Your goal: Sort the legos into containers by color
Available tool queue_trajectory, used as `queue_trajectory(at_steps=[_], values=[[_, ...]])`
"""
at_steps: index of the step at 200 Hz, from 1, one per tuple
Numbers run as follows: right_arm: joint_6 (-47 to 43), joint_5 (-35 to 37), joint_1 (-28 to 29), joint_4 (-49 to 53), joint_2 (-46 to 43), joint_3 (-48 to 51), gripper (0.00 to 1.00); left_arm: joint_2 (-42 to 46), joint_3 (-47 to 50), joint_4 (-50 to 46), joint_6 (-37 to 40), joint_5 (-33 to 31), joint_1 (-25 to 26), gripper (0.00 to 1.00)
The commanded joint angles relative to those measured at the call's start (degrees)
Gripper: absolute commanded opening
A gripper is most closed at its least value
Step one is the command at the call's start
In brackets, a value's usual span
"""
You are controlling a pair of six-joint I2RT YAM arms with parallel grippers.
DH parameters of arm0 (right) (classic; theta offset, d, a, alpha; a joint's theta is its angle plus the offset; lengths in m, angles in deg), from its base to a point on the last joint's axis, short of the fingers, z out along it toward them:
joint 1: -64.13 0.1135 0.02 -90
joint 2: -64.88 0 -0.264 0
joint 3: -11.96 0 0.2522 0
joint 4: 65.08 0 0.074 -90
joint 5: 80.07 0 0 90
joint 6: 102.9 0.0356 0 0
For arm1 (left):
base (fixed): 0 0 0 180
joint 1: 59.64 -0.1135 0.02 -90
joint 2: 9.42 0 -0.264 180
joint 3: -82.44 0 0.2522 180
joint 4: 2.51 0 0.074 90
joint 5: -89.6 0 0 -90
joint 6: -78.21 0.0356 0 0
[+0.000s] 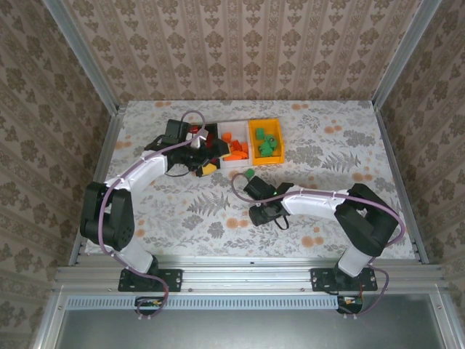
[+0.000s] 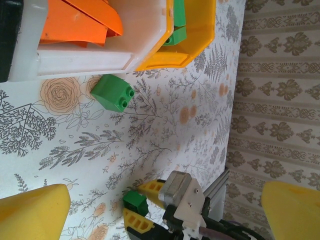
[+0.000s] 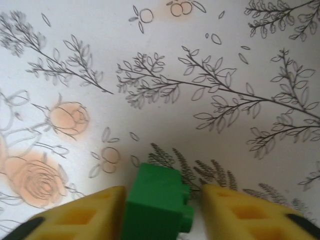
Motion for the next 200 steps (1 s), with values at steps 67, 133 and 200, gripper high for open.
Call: queue_trajectory(at_steps=[67, 133, 200], values=[[-3.1, 7.1, -6.5, -3.2, -2.3, -10.6, 0.29, 1.7, -1.0, -0.5, 0.1, 0.5, -0.8, 1.0], [-5.7, 8.2, -21.6, 0.7, 20.1, -40.2, 0.29, 2.0, -0.8, -0.8, 0.2, 0.1, -2.0, 1.0], [-7.8, 8.3, -24.4, 6.1, 29.9, -56.0, 0.57, 1.7, -0.8, -0.5, 0.1, 0.4, -2.1, 1.0]])
